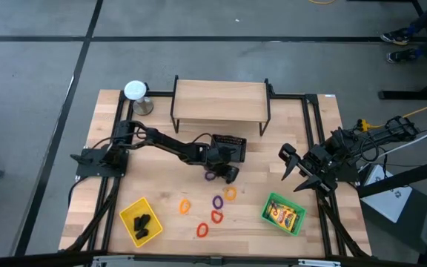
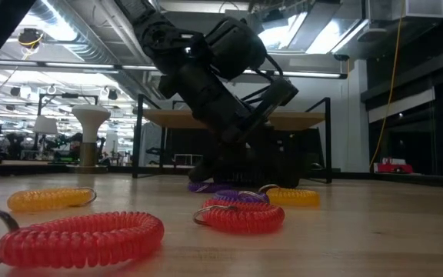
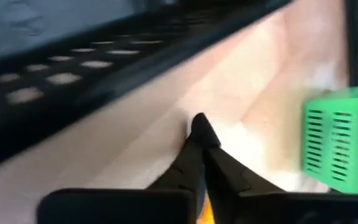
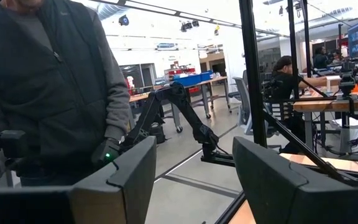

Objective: Pick & Place Office Desk Supplies
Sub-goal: Put the black rubber band into the yellow basket

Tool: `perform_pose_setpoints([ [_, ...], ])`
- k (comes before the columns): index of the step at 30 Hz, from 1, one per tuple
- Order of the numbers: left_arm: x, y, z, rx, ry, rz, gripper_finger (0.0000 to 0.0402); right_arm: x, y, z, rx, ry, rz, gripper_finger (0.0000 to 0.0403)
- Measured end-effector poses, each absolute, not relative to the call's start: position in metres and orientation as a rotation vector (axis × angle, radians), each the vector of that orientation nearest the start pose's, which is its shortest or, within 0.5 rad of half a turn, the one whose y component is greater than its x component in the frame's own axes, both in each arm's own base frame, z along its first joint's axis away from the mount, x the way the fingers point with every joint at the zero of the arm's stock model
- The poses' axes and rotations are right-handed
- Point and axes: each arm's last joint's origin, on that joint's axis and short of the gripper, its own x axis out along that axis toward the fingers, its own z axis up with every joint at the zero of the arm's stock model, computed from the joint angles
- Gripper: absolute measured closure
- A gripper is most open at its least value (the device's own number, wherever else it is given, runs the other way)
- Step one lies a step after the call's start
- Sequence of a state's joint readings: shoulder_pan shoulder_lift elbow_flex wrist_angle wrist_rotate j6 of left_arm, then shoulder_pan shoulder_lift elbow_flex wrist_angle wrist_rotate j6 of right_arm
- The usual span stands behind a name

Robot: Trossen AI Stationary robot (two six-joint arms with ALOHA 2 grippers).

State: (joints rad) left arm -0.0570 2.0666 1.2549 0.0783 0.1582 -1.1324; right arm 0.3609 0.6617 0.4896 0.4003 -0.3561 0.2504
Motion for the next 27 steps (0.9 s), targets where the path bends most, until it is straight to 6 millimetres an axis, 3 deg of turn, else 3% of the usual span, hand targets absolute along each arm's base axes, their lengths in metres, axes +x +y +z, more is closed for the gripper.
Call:
perform_pose_setpoints([
  [9, 0.431, -0.032, 0.139, -1.115, 0.763, 0.134, 0.04, 0.142, 0.064, 0.304, 0.24, -0.142, 0.731, 0.0189],
  [15, 0.432, -0.036, 0.154, -1.119, 0.733, 0.043, 0.04, 0.142, 0.064, 0.304, 0.24, -0.142, 0.731, 0.0188],
  [20, 0.428, -0.038, 0.177, -1.062, 0.688, -0.021, 0.04, 0.142, 0.064, 0.304, 0.241, -0.144, 0.726, 0.0189],
  [27, 0.408, -0.047, 0.233, -0.893, 0.611, -0.156, 0.04, 0.143, 0.064, 0.305, 0.244, -0.149, 0.705, 0.0189],
])
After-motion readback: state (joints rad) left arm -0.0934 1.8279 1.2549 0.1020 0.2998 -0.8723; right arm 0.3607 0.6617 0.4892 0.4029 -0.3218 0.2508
